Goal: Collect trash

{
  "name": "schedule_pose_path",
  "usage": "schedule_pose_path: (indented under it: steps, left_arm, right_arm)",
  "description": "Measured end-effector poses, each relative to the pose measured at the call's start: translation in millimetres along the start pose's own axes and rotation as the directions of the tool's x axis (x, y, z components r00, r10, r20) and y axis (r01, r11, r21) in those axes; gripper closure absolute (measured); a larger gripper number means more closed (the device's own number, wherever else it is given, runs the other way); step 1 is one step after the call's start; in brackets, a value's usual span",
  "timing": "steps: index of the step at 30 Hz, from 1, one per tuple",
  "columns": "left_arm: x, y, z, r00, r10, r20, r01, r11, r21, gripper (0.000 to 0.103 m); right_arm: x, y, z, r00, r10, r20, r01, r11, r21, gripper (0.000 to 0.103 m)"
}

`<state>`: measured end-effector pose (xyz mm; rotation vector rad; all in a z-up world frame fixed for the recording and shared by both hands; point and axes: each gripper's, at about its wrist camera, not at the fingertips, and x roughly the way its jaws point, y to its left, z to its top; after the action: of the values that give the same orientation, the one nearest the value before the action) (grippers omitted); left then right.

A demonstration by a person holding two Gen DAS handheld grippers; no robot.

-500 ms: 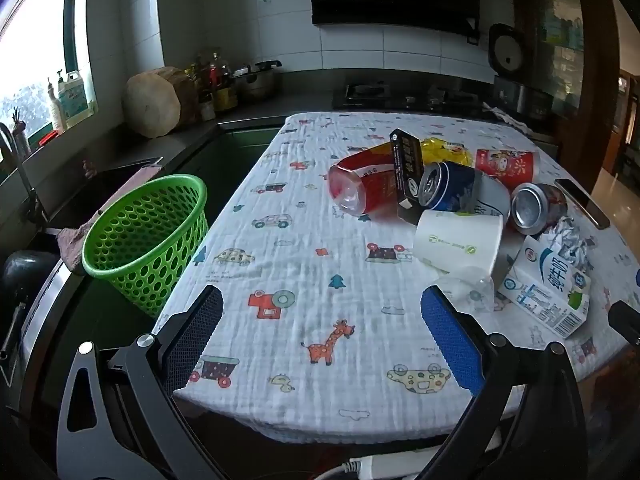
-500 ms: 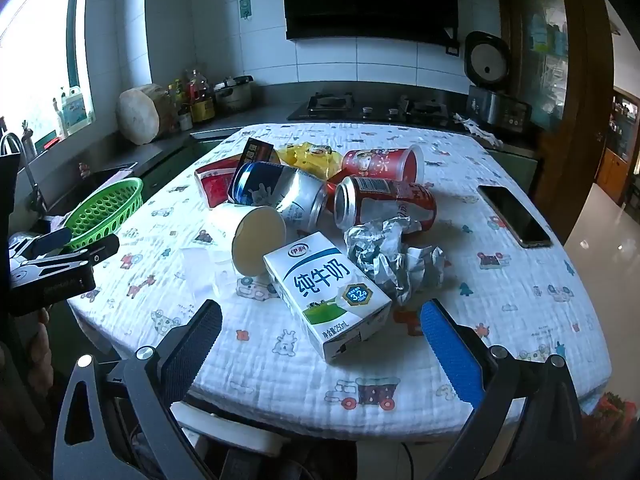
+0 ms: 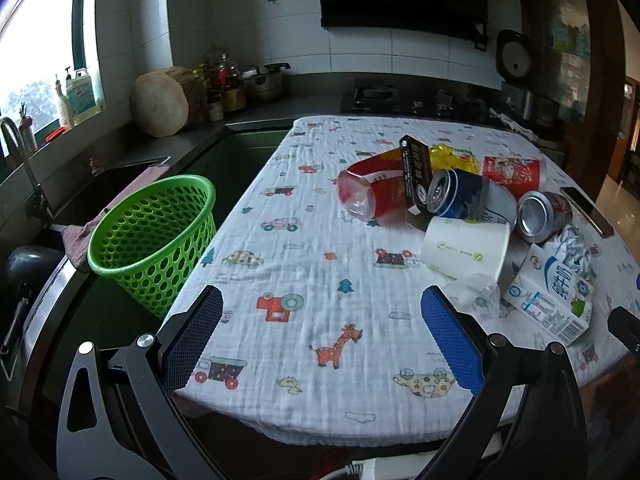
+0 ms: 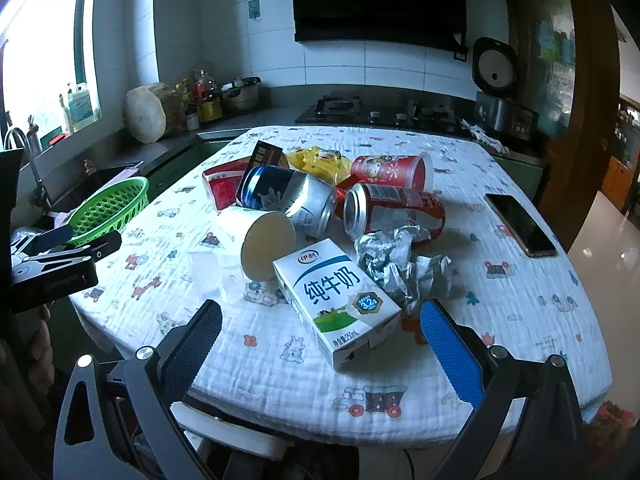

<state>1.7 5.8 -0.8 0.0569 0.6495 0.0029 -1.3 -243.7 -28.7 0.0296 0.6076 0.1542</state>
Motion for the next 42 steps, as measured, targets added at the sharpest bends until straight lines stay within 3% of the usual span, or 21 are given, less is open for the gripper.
schedule_pose_path:
  steps: [27,42]
  left_arm:
    - [-1,8,4,0.999,0.039,-0.008,-0.04,0.999,-0.022,0.005]
    - [9,1,7,0.999,0.014,-0.038,-0.014,1.0,-0.01,0.005]
  right_arm:
    - [6,3,5,1.0,0.017,0.008,-0.017,1.0,-0.021,0.006]
    - [23,-6,5,0.999,0.049,-0.022,-0.05,0.998,-0.046,0.006]
